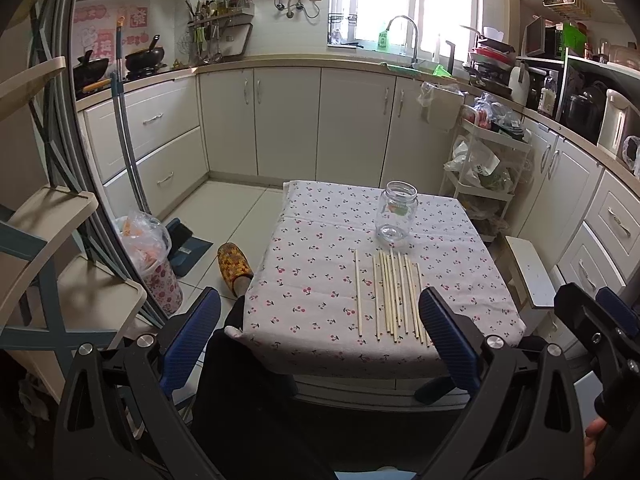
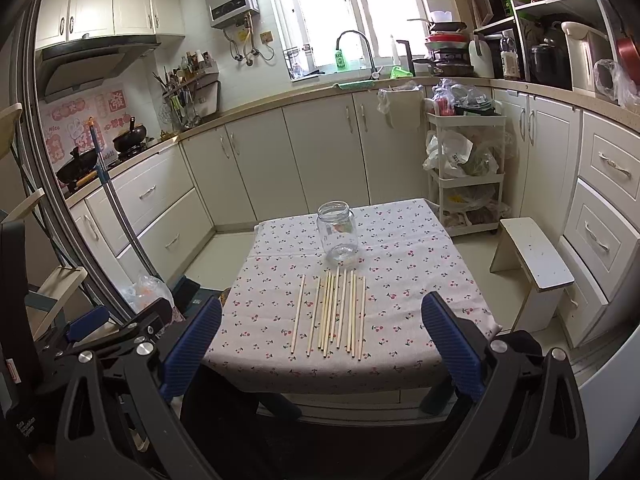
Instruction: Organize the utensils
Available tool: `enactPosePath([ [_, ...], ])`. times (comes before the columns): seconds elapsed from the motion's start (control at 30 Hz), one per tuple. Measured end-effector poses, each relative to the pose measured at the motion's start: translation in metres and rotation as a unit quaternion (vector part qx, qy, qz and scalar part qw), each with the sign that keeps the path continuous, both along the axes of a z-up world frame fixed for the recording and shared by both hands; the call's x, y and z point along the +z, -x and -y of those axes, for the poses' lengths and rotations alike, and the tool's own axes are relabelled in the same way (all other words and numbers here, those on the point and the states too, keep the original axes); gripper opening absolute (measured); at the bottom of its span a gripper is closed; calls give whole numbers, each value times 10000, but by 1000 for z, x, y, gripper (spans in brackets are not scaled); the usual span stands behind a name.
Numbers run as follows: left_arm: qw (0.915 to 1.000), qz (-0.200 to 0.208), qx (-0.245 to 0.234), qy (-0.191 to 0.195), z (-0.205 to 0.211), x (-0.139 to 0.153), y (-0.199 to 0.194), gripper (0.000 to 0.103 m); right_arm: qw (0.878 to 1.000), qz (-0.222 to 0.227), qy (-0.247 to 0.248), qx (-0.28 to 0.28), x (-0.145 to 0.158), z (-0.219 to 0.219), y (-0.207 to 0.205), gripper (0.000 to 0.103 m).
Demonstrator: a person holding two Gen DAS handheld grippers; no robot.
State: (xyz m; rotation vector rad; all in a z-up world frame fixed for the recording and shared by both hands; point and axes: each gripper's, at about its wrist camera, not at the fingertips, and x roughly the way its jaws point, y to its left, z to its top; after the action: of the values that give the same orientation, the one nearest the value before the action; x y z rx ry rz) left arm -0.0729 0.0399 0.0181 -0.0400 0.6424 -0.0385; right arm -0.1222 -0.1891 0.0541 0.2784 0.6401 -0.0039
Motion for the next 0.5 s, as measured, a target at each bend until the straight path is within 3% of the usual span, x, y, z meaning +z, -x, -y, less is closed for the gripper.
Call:
enactPosePath([
  [0.5,9999,149,44,12,0,5,7,95,9999,133,45,10,1,0,5,96],
])
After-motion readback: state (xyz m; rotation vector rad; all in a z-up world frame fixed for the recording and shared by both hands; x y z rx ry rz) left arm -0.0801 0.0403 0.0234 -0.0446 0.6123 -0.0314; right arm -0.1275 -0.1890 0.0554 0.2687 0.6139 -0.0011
